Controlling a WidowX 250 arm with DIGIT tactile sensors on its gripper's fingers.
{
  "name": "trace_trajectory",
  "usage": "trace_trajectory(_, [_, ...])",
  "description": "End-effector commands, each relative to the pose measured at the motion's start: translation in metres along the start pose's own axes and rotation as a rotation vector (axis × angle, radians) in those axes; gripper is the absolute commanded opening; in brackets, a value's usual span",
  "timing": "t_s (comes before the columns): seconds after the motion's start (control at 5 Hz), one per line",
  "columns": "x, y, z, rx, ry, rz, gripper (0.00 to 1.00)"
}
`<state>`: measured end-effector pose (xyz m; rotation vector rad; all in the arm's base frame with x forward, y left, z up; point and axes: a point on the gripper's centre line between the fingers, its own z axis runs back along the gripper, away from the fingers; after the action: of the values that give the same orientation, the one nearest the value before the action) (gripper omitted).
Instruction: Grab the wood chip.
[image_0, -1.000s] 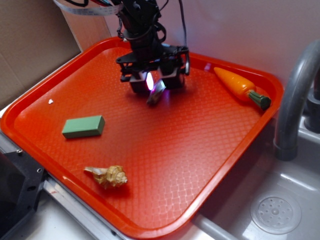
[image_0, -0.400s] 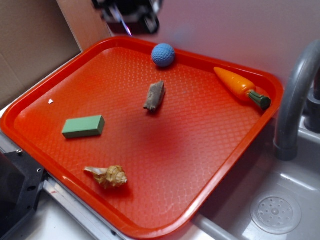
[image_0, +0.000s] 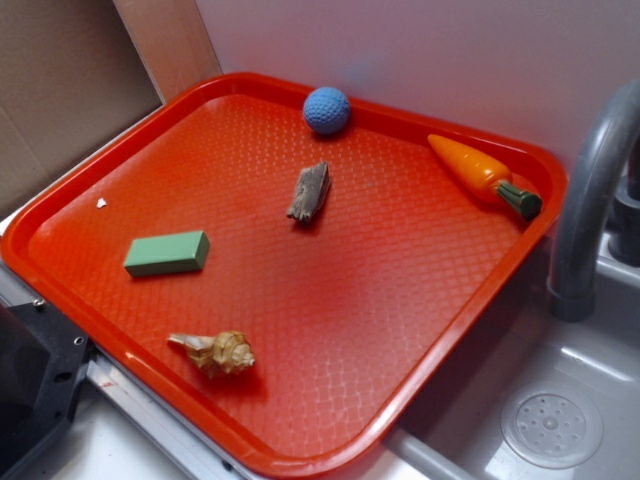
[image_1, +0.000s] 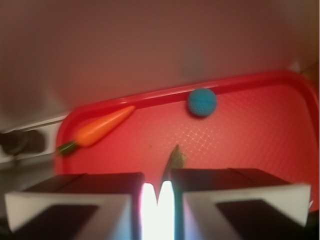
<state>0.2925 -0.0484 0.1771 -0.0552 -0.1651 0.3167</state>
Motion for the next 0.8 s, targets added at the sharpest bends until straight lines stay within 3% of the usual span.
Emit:
trace_trajectory(0.0, [-0.002, 0.017, -0.061, 0.095, 0.068, 0.063, 1.00])
trace_trajectory(0.2, [-0.011, 0.027, -0.085, 0.094, 0.039, 0.054, 1.00])
trace_trajectory(0.4, [-0.015, 0.027, -0.102, -0.027, -0.048, 0.050, 1.00])
trace_trajectory(0.6, [-0.011, 0.024, -0.123, -0.062, -0.049, 0.094, 1.00])
